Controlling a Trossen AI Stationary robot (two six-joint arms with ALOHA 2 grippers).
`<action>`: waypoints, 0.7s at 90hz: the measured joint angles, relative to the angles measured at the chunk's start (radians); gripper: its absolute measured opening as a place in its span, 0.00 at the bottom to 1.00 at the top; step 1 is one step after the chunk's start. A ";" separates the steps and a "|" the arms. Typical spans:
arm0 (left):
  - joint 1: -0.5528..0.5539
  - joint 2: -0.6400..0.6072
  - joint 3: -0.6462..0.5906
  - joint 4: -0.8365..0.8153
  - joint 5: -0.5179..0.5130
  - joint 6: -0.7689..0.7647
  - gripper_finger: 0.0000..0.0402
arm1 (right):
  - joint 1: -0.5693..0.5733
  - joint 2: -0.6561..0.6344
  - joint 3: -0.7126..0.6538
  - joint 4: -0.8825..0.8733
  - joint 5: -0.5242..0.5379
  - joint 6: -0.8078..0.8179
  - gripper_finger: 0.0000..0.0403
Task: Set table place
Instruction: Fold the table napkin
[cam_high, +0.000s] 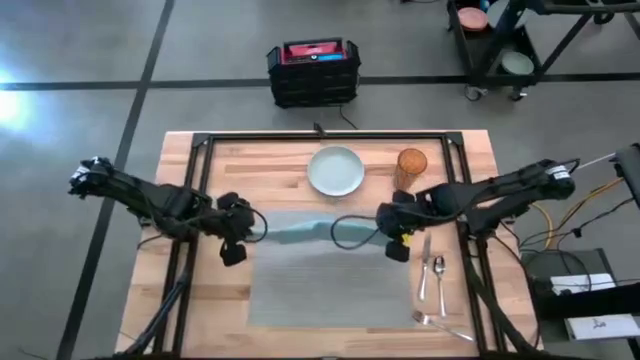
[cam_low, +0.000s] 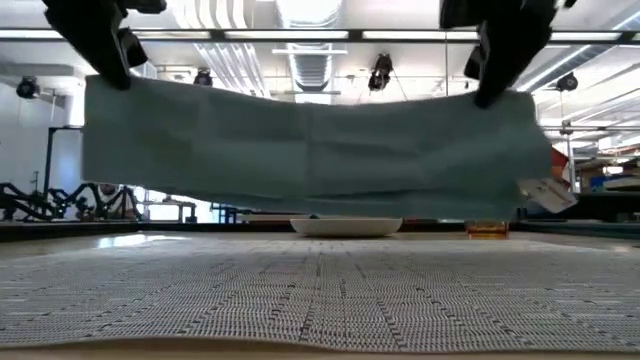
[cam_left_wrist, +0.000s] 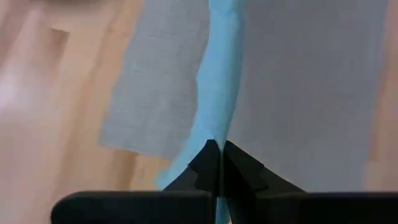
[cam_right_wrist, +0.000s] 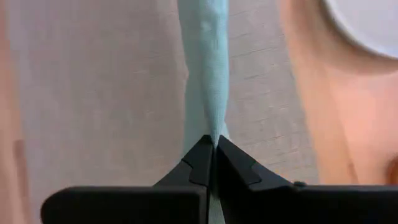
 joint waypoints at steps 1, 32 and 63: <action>-0.008 0.003 0.000 0.007 0.000 -0.008 0.00 | 0.008 0.000 0.000 0.001 0.000 0.007 0.00; -0.252 0.179 0.000 0.317 0.035 -0.130 0.00 | 0.190 0.044 -0.025 0.104 -0.085 0.105 0.00; -0.134 0.209 -0.196 0.311 0.005 -0.056 0.00 | 0.049 0.054 -0.295 0.289 -0.070 0.068 0.00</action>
